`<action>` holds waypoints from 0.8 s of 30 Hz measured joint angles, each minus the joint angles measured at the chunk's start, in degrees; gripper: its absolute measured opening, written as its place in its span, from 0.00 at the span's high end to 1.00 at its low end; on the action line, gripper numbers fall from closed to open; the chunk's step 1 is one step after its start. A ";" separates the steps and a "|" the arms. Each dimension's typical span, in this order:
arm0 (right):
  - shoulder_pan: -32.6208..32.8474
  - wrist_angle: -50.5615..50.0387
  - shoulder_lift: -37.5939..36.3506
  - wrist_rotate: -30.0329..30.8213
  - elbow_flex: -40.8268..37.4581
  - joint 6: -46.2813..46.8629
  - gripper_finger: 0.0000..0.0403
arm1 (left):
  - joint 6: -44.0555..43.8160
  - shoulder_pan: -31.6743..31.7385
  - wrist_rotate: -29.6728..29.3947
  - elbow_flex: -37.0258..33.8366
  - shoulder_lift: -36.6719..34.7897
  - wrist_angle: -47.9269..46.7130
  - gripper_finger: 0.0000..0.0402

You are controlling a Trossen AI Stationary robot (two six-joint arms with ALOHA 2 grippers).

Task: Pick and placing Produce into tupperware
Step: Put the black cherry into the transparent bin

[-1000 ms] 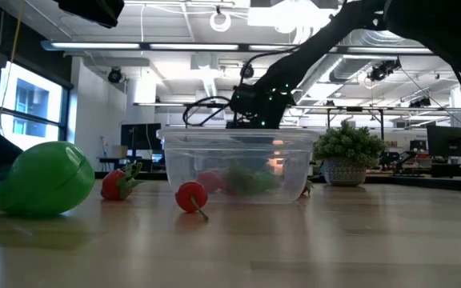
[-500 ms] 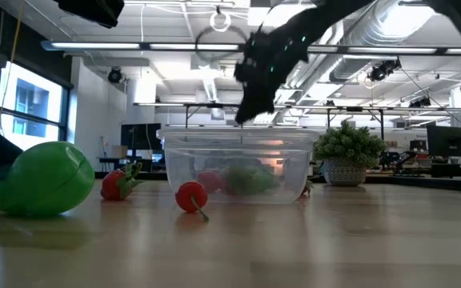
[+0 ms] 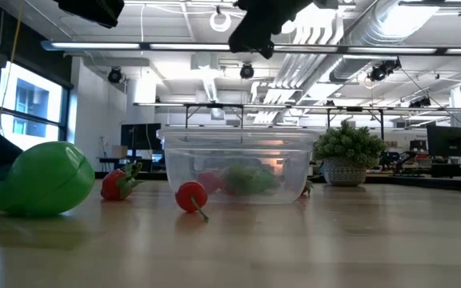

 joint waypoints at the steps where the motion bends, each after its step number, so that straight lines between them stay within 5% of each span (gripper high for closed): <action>1: 1.51 -0.80 0.24 0.65 0.00 0.40 0.77 | 0.00 0.00 0.00 0.00 0.00 0.01 1.00; 11: 12.63 -6.61 9.42 8.81 0.00 1.40 0.77 | 0.00 0.00 0.00 -0.01 0.01 0.00 1.00; 24: 17.41 -7.68 23.38 8.89 -0.03 -0.42 0.77 | 0.00 -0.01 -0.01 -0.01 0.00 0.00 1.00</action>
